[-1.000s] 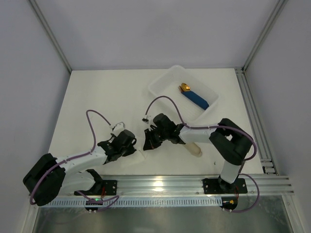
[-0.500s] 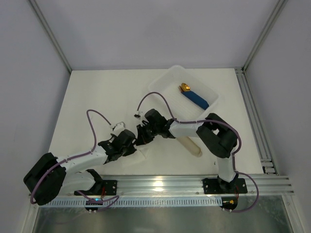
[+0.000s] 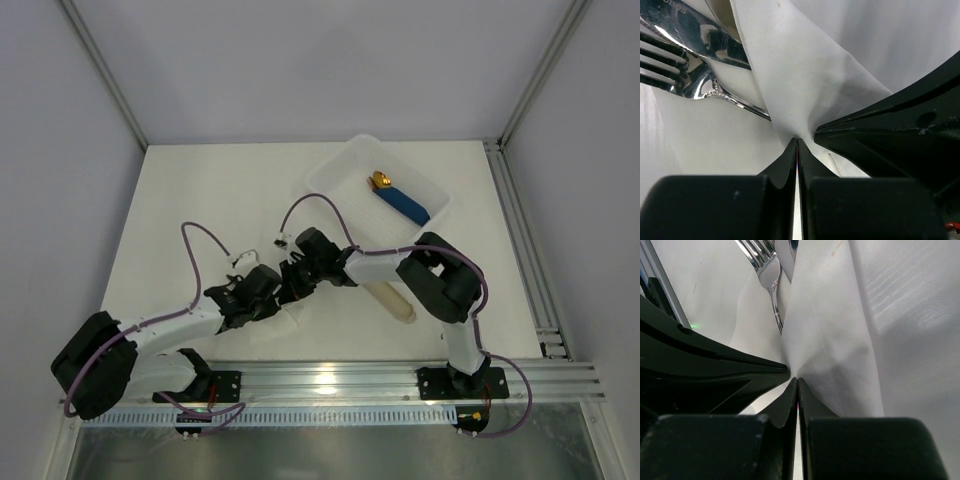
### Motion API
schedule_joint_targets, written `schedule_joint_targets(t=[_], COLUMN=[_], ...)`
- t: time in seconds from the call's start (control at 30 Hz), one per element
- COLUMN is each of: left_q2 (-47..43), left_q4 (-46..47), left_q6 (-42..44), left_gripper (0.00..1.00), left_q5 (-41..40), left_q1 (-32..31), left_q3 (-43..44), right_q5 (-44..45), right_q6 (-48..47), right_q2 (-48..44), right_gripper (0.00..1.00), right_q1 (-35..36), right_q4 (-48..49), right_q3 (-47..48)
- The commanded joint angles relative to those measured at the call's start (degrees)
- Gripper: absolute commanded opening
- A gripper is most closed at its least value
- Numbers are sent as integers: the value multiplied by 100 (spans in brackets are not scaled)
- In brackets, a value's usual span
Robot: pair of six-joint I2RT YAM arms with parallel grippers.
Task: Place the utensils on the paper napkin and roll it up
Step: Roll the napkin at the center of the board.
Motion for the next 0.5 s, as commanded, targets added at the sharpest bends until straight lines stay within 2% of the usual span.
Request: schedule_joint_targets(t=[0.0, 0.07, 0.13, 0.23, 0.27, 0.3, 0.47], left_q2=[-153, -312, -593, -978, -1085, -1190, -1867], left_q4=[-595, -1120, -1543, -2300, -2475, -2955, -4049], left_q6=[-7, -95, -339, -683, -893, -1043, -2088], left_gripper=[0, 7, 21, 28, 34, 35, 34], left_q5=[-309, -327, -301, -152, -169, -195, -90], left_q1=[-43, -51, -43, -52, -51, -51, -51], left_q3=[320, 522, 663, 874, 961, 1006, 998], right_q5=[488, 594, 700, 840, 884, 937, 964], right_q6=[-68, -15, 3, -6, -32, -58, -59], right_q2=[331, 358, 367, 332, 297, 279, 113], right_gripper=[4, 4, 4, 4, 4, 4, 4], right_q1=[75, 83, 83, 83, 83, 83, 83], right_q4=[-167, -176, -211, -220, -246, -325, -308], right_q3=[42, 16, -2, -46, -55, -46, -116])
